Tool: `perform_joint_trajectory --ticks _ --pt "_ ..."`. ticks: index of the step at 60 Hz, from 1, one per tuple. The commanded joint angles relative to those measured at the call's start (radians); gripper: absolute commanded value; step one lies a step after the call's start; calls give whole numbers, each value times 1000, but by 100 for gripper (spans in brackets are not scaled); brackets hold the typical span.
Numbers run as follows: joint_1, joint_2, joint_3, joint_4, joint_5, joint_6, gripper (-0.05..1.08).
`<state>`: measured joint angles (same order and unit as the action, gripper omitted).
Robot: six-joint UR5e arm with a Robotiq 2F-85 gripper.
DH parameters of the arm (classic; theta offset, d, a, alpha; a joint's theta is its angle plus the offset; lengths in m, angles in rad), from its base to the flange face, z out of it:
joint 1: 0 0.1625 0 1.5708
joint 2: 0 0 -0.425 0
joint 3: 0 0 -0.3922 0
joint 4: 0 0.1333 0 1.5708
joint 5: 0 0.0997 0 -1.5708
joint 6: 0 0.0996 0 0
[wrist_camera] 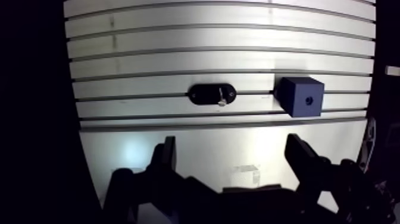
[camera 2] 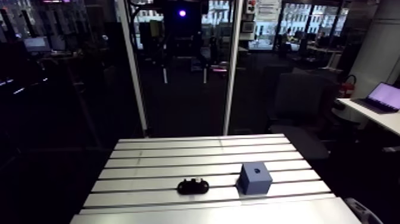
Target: Pick up the M10 bolt and insert it into the hex recess until seated.
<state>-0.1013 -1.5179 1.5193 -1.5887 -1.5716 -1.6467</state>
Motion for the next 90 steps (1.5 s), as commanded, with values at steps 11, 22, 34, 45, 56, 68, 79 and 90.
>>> perform_joint_trajectory --ticks 11,22,34,45,56,68,79,90 --pt "0 3 -9 -1 0 -2 1" --pt "0 3 -9 -1 0 0 1" --pt "0 5 -9 -3 0 -2 1" --pt "0 2 -4 -3 0 -3 1" --pt "-1 -4 12 -8 0 -10 1" --pt "-3 -38 113 -139 -22 -72 1" --pt "-3 -73 232 -318 -49 -125 1" --pt "-6 -88 392 -519 -64 -223 1"
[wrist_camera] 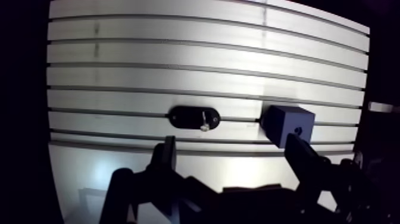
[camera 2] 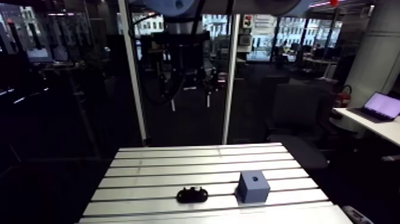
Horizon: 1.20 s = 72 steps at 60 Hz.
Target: Pick up the M10 bolt and insert it into the hex recess until seated.
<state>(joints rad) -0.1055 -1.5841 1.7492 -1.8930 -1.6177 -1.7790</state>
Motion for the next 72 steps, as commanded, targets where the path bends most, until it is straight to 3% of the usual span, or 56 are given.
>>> perform_joint_trajectory --ticks 1,14,20,22,26,62,72 --pt "-2 -21 162 -215 -18 -90 1" --pt "1 -18 202 -257 -2 -114 1" --pt "-3 -18 224 -283 26 -124 1" --pt "-6 -18 246 -325 43 -140 1" --pt "-8 -14 267 -364 46 -161 1" --pt "-19 0 359 -392 33 -140 4" --pt "-19 21 362 -419 21 -133 15"
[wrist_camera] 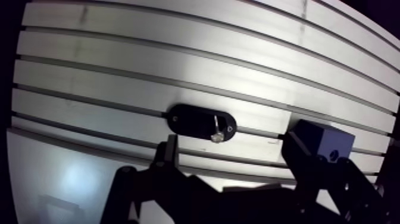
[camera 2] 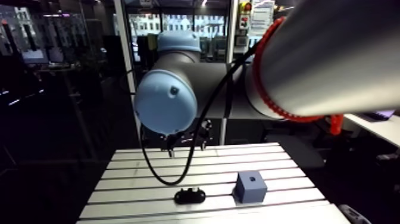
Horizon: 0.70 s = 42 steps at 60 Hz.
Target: Pick up the M10 bolt and insert it into the hex recess until seated.
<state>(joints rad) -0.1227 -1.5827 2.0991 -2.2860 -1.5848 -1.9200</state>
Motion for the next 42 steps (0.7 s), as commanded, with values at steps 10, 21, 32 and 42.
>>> perform_joint_trajectory --ticks 10,21,32,42 --pt "-2 44 21 -56 -22 0 33" --pt "-2 53 33 -57 -21 -6 40" --pt "-2 59 52 -76 -22 -6 44" --pt "-2 69 73 -119 -21 -9 45"
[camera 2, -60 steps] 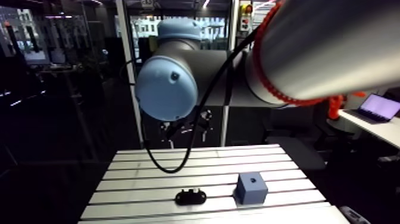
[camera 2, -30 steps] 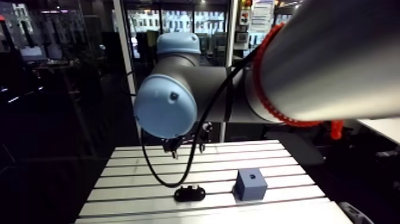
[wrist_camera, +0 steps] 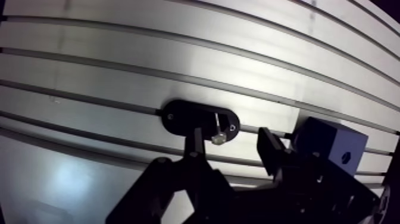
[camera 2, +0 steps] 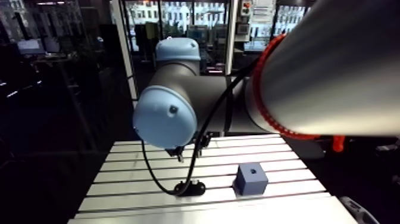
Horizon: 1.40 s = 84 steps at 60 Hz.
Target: Pick up the M10 bolt and insert it into the hex recess until seated.
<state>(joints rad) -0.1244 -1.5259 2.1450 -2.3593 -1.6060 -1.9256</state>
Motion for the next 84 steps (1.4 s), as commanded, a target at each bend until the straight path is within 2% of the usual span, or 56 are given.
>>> perform_joint_trajectory --ticks 1,29,50,84 --pt "0 15 32 -51 -1 -3 45" --pt "-36 22 76 -115 4 -9 48" --pt "-41 19 109 -120 8 -5 49" --pt "-40 37 120 -156 7 -8 49"
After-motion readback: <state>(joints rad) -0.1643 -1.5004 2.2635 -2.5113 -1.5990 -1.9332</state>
